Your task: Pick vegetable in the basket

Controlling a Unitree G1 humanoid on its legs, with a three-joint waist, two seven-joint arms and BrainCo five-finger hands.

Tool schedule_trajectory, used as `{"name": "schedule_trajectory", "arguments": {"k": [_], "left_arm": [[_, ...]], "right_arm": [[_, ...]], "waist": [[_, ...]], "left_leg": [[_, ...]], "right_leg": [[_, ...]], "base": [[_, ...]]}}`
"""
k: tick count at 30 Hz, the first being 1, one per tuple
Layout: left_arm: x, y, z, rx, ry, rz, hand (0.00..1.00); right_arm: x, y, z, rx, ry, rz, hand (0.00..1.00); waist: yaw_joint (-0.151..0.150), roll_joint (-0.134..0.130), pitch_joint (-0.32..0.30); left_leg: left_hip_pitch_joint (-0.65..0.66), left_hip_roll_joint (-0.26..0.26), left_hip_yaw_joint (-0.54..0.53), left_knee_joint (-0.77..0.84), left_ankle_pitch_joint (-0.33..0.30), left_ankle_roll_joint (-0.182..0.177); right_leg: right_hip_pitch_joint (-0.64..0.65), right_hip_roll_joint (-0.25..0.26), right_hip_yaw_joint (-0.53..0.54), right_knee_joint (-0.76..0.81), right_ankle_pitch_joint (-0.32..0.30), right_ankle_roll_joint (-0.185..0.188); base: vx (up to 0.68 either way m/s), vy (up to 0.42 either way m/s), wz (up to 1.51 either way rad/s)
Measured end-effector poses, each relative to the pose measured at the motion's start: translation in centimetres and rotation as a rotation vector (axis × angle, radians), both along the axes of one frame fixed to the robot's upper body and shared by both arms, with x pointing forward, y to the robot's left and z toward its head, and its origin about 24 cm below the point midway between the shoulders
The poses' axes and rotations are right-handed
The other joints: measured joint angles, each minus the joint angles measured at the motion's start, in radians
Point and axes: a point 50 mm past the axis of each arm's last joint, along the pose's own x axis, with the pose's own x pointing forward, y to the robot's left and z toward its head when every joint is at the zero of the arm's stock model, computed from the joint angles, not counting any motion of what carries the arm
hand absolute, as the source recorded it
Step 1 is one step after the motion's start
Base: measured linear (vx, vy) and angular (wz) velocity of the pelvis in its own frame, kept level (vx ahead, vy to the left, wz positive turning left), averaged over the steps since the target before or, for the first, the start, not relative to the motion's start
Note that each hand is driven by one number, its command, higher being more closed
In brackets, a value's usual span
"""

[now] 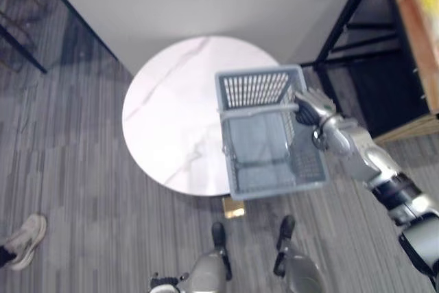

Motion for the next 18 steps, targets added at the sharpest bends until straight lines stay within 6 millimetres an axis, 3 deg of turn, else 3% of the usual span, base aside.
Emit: {"name": "schedule_trajectory", "arguments": {"k": [3,8,14,18], "left_arm": [[-1.1,0.7,-0.1,0.004,0.04,0.004,0.0],[-2.1,0.9,-0.3,-0.005,0.076,0.001,0.0],[-3.0,0.6,-0.5,-0.026,0.107,-0.016,0.0],[-3.2,0.2,-0.7,-0.05,0.111,-0.023,0.0]], "right_arm": [[-2.0,-1.3,-1.6,-0.014,0.047,0.017,1.0],[-4.9,-4.0,-4.4,-0.038,0.149,-0.012,1.0],[-9.2,-7.9,-8.7,-0.055,0.303,-0.128,1.0],[-10.4,-9.7,-9.7,-0.071,0.339,-0.203,1.0]], "waist": [[-0.015,-0.015,-0.033],[-0.037,-0.015,-0.079],[-0.07,0.008,-0.123],[-0.077,0.024,-0.138]], "left_leg": [[0.029,0.005,0.022,-0.003,-0.007,-0.009],[0.057,0.011,0.046,-0.011,-0.011,-0.014],[0.064,0.013,0.059,-0.007,-0.016,-0.023],[0.084,0.016,0.08,0.0,-0.027,-0.029]], "right_leg": [[0.015,0.008,0.023,-0.003,0.0,0.0],[0.027,0.018,0.048,-0.013,-0.001,0.001],[0.029,0.021,0.059,-0.019,-0.001,0.001],[0.04,0.024,0.08,-0.02,-0.002,0.002]], "base": [[0.0,-0.017,-0.23],[-0.01,-0.029,-0.17],[0.0,-0.013,-0.06],[0.0,-0.013,-0.18]]}}
